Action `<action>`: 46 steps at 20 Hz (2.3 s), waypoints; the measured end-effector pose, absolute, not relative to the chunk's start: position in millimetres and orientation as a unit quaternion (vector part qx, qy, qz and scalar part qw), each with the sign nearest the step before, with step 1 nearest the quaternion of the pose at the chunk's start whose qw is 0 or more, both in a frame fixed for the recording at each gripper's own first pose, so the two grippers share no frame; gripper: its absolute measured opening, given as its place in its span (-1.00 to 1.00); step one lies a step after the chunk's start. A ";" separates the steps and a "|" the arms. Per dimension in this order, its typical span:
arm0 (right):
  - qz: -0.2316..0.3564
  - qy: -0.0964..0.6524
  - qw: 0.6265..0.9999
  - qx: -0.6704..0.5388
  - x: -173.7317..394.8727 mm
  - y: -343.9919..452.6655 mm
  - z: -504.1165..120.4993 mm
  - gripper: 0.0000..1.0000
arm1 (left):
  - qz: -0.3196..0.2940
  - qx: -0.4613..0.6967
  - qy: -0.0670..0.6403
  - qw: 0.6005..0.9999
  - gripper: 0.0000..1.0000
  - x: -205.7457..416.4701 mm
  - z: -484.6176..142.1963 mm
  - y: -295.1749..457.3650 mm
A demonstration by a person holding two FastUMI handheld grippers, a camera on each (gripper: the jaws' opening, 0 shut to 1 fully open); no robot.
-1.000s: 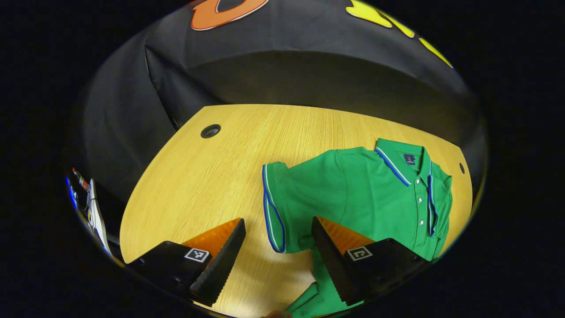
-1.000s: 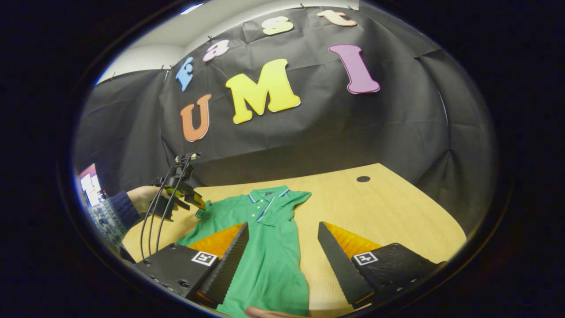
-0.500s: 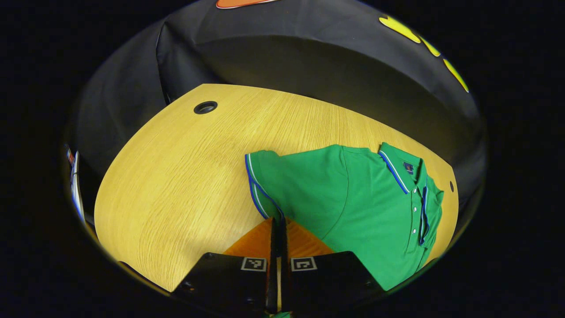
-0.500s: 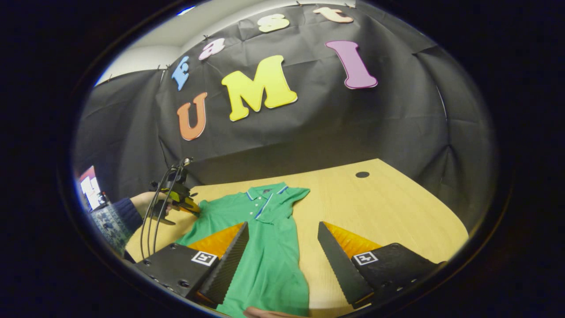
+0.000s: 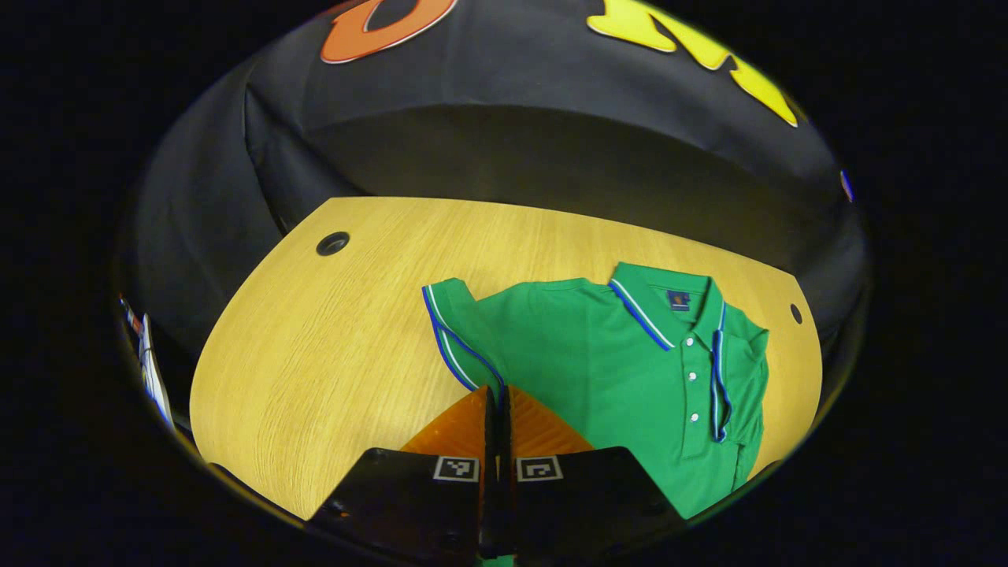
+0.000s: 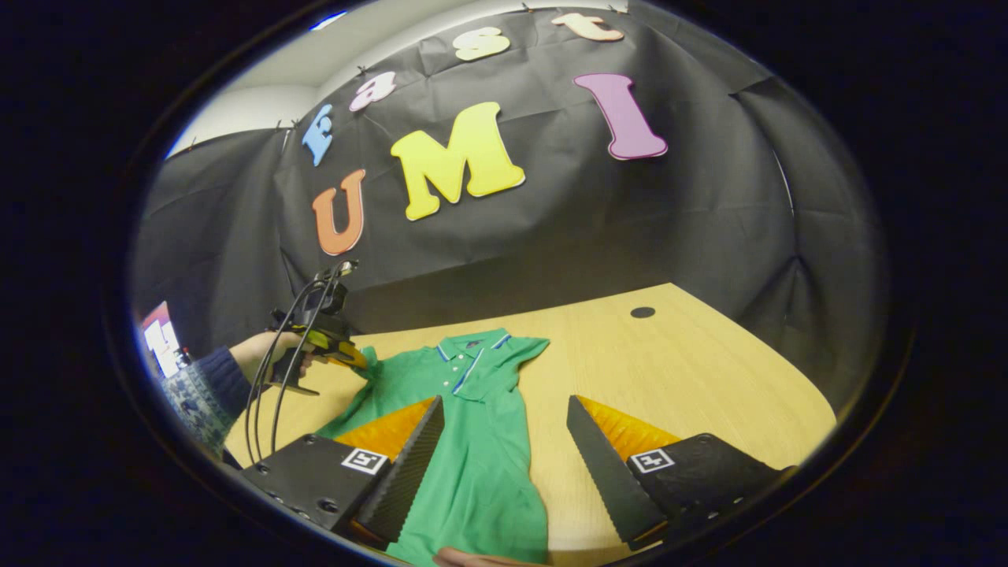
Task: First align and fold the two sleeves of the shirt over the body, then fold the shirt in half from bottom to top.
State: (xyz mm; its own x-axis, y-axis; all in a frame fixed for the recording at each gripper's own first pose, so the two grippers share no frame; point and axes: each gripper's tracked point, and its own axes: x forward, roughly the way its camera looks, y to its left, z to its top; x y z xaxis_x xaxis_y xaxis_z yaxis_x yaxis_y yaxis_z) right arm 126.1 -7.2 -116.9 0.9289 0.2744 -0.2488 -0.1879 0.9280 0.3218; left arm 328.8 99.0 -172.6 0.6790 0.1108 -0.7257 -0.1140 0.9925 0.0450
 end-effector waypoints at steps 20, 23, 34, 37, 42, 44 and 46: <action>0.093 0.134 0.975 0.150 123.8 -31.2 -100.8 0.91 | 0.013 0.113 0.256 0.960 0.98 279.3 -82.9 -2.6; 0.096 0.131 0.976 0.143 114.4 -23.3 -92.4 0.92 | 0.010 0.108 0.215 0.971 0.98 237.2 -56.2 -0.5; 0.129 0.085 0.985 0.081 46.0 15.7 -50.9 0.92 | -0.006 0.107 0.103 0.989 0.98 86.0 -16.8 21.5; 0.131 0.082 0.986 0.066 35.6 18.1 -57.2 0.91 | -0.010 0.083 0.084 0.993 0.99 57.8 -27.1 24.7; 0.079 0.072 0.993 0.057 15.5 -10.5 -76.7 0.92 | -0.018 0.055 0.096 0.994 0.98 19.3 -68.2 45.3; 0.071 0.088 0.991 0.066 9.3 -17.6 -94.2 0.92 | 0.007 0.068 0.115 0.991 0.99 12.1 -93.0 71.6; 0.057 0.108 0.991 0.063 9.5 -25.4 -113.0 0.84 | 0.024 0.064 0.150 0.986 0.99 5.7 -124.6 92.4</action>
